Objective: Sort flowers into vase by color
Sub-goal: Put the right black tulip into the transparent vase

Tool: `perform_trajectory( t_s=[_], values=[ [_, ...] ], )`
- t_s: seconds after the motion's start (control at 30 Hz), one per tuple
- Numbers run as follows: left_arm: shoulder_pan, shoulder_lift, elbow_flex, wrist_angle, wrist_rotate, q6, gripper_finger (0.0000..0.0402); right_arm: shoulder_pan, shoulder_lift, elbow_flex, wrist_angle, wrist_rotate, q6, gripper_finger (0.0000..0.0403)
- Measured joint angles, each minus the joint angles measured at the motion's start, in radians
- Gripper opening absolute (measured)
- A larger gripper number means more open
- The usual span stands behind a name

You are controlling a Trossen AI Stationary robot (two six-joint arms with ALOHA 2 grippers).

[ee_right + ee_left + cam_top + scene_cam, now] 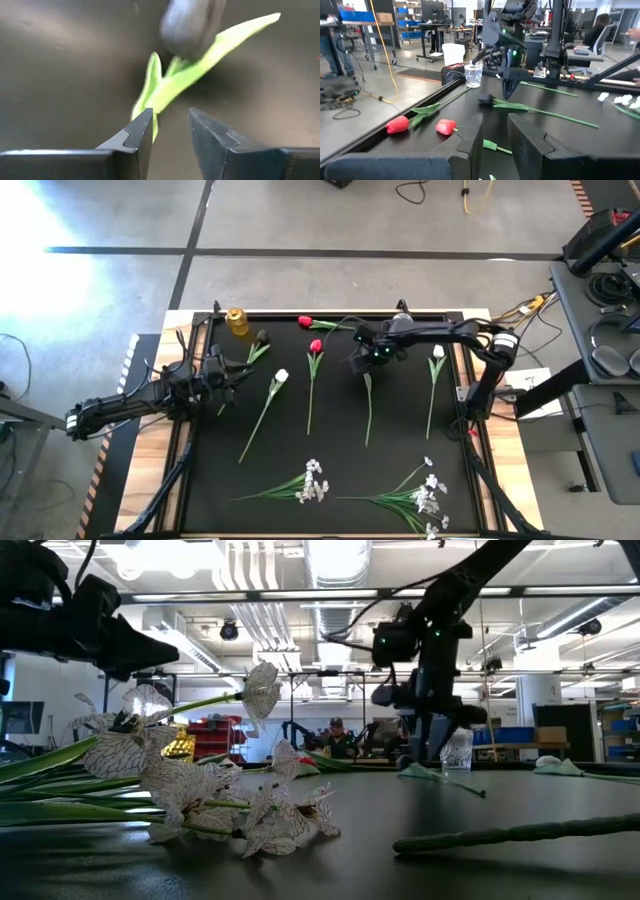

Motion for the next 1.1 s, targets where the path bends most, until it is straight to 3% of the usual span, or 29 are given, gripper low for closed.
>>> perform_trajectory(
  t_s=[0.8,0.9,1.1],
  values=[
    [0.000,0.000,0.000,0.000,-0.003,-0.026,0.0075,-0.015,0.094,0.008,0.013,-0.033,0.068,0.0110],
    [0.000,0.000,0.000,0.000,-0.003,-0.026,0.0075,-0.015,0.095,0.008,0.014,-0.031,0.064,0.0092],
    [0.000,0.000,0.000,0.000,-0.003,-0.026,0.0075,-0.015,0.074,0.005,0.041,-0.029,0.031,0.0018]
  ],
)
